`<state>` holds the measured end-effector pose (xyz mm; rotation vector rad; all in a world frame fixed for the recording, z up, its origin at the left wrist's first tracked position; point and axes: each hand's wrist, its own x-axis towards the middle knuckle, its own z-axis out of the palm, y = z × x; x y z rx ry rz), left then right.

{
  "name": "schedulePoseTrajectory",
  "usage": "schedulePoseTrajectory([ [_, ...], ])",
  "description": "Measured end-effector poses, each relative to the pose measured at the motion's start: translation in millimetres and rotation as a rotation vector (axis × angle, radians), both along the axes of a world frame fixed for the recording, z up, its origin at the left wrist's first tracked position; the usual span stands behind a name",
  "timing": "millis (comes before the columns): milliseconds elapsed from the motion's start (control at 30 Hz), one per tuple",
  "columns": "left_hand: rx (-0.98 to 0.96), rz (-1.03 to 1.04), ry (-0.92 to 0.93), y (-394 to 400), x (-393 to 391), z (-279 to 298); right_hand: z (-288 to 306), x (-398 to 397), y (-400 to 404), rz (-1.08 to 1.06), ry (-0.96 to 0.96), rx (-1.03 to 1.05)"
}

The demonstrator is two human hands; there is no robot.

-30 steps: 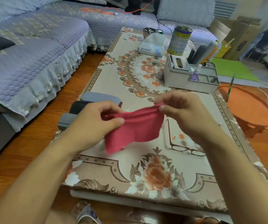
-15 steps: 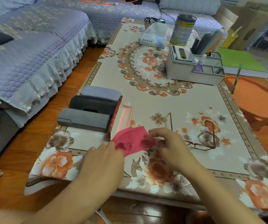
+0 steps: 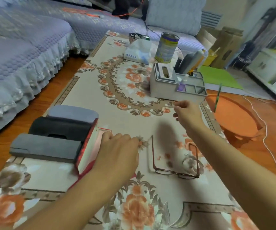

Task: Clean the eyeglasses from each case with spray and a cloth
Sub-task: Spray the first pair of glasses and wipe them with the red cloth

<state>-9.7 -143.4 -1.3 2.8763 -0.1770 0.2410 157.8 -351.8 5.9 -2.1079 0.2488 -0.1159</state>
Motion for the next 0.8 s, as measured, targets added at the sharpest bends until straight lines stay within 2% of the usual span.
schedulePoseTrajectory([
  [167, -0.04, -0.009, -0.038, 2.8, 13.2, -2.3, 11.0, 109.1, -32.8, -0.187, -0.093, -0.2],
  [333, -0.129, 0.057, -0.083, 3.5, 15.0, -18.8, 14.1, 155.9, -27.6, -0.148, -0.084, -0.136],
  [400, -0.129, 0.08, -0.07, 4.9, 18.0, -23.8, 3.2, 167.7, -28.1, -0.173, -0.087, -0.183],
  [533, -0.117, 0.085, -0.044, 7.0, 20.5, -25.1, 10.9, 158.8, -22.5, -0.192, -0.171, -0.178],
  [633, -0.166, 0.086, -0.007, 5.4, 18.7, -18.7, 30.6, 136.0, -28.2, -0.203, -0.321, -0.271],
  [733, -0.271, 0.059, -0.025, 3.8, 12.9, -8.4, 55.5, 78.8, -20.9, -0.071, -0.501, -0.352],
  [800, -0.382, 0.045, -0.015, 3.2, 8.8, -0.9, 67.9, 18.5, -5.6, 0.063, -0.526, -0.335],
])
